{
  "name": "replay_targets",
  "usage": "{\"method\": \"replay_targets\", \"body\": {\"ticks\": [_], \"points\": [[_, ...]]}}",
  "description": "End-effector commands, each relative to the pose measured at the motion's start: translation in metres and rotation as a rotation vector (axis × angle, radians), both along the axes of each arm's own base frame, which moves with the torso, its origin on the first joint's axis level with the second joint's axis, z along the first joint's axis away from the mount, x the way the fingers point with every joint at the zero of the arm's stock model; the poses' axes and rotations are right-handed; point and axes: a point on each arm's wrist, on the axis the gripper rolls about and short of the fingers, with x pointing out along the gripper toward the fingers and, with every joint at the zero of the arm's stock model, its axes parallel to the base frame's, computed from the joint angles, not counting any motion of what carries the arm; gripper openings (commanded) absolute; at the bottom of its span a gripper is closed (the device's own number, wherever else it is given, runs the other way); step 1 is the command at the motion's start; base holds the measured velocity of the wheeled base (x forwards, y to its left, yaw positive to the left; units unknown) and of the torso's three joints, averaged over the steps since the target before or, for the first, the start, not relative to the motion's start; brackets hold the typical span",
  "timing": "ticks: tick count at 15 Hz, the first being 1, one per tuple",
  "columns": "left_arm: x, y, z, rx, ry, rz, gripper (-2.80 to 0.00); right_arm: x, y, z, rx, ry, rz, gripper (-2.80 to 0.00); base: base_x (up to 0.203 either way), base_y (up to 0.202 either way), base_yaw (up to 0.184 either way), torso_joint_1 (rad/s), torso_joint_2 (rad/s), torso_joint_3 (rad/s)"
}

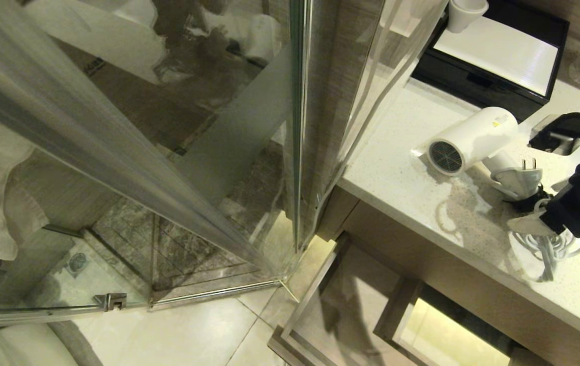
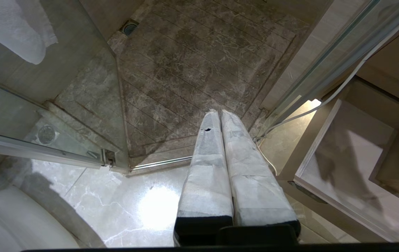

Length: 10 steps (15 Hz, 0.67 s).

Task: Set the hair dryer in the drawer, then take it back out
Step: Pick up the hairdryer

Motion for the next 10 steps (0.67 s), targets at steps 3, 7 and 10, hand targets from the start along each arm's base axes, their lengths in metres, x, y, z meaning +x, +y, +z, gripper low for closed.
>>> {"method": "replay_targets", "body": {"ticks": [3, 7, 10], "points": [[0.0, 0.0, 0.0, 0.0, 0.002, 0.0, -2.8, 0.025, 0.003, -0.01, 0.004, -0.02, 0.002, 0.0, 0.0, 0.0, 0.0, 0.0, 0.0, 0.0], [0.0, 0.0, 0.0, 0.0, 0.002, 0.0, -2.8, 0.04, 0.006, -0.011, 0.01, -0.079, 0.009, 0.0, 0.0, 0.0, 0.0, 0.0, 0.0, 0.0], [0.0, 0.0, 0.0, 0.0, 0.002, 0.0, -2.8, 0.044, 0.007, -0.013, 0.009, -0.07, 0.009, 0.0, 0.0, 0.0, 0.0, 0.0, 0.0, 0.0]]}}
